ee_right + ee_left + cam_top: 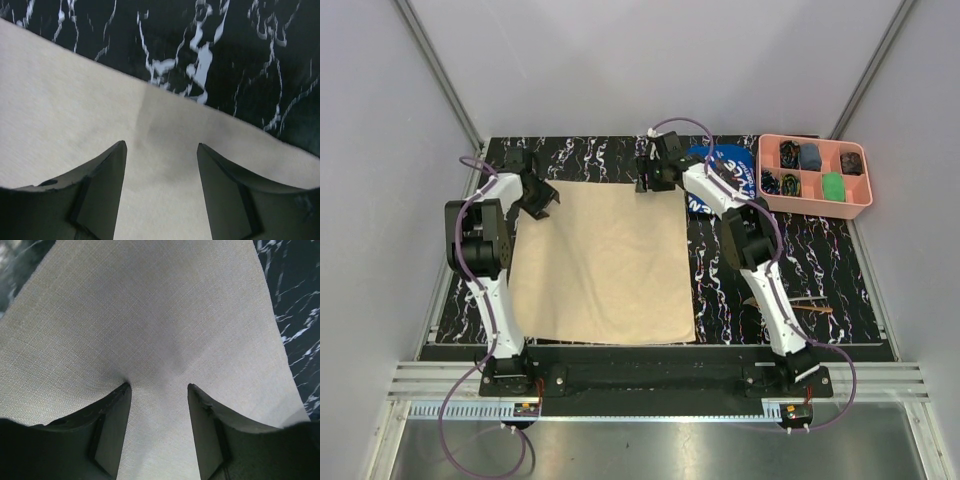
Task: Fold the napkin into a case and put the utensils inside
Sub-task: Flatten out the crumpled napkin at the center of the board, then pick up the flattened napkin from the center of the board.
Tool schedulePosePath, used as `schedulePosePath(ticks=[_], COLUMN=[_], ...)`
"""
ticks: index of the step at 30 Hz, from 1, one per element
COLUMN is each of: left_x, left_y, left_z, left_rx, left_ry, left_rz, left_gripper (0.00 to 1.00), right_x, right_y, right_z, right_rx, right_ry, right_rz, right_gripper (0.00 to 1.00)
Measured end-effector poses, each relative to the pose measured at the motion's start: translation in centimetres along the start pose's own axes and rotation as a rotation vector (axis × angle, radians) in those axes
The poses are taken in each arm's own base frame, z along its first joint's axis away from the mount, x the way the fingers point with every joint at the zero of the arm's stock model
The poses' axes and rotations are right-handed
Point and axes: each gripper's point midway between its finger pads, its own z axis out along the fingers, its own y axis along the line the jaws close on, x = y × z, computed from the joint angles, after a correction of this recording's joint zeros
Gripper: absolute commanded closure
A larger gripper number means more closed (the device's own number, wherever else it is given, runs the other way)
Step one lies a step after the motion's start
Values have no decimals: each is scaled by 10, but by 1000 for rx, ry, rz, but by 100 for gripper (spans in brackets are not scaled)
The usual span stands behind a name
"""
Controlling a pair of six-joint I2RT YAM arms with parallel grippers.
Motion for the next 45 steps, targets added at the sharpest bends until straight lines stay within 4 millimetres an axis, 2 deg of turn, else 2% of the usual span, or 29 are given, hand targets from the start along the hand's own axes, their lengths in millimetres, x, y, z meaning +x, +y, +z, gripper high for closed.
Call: schedulePosePath(ticks=[4,7,11,14,16,18,20,22,25,27,29,32,33,35,39,42,45], left_x=[-14,-28,-43,-44,-42,-32,-22,-19,-12,-5,8,33,41,57,80,88,90], left_y=[-18,-31,-41,-39,-34,-19,-4,4,17,30,50,92,106,129,155,161,163], left_z=[10,17,22,21,14,-5,-38,-77,-143,-177,-195,-200,-199,-197,-201,-205,-205], left_rx=[44,80,115,116,109,82,64,75,105,118,100,1,-39,-101,-152,-148,-150], left_ry=[5,3,-6,-10,-23,-31,-44,-93,-195,-250,-272,-247,-230,-194,-153,-154,-151], left_rz=[-11,-19,-23,-2,28,58,82,101,127,140,145,145,141,133,101,72,56], left_gripper=[44,44,41,34,30,28,28,27,27,26,23,23,23,23,23,23,23], right_x=[-25,-46,-62,-68,-70,-69,-67,-66,-57,-36,-11,49,71,112,196,238,264], right_y=[-3,-15,-31,-39,-39,-35,-28,-18,7,31,51,71,73,68,31,16,9], right_z=[26,38,39,35,33,26,10,-18,-78,-131,-178,-231,-242,-257,-268,-266,-260], right_rx=[-64,-94,-143,-159,-174,-179,-160,-104,-41,-22,-14,-23,-22,-11,90,140,172], right_ry=[-52,-115,-159,-168,-167,-146,-106,-71,-26,-2,-1,20,39,75,167,235,277], right_rz=[65,108,161,183,203,232,260,286,319,339,344,338,342,367,457,513,549], right_gripper=[32,31,29,27,22,17,12,8,6,5,7,11,13,15,24,25,31])
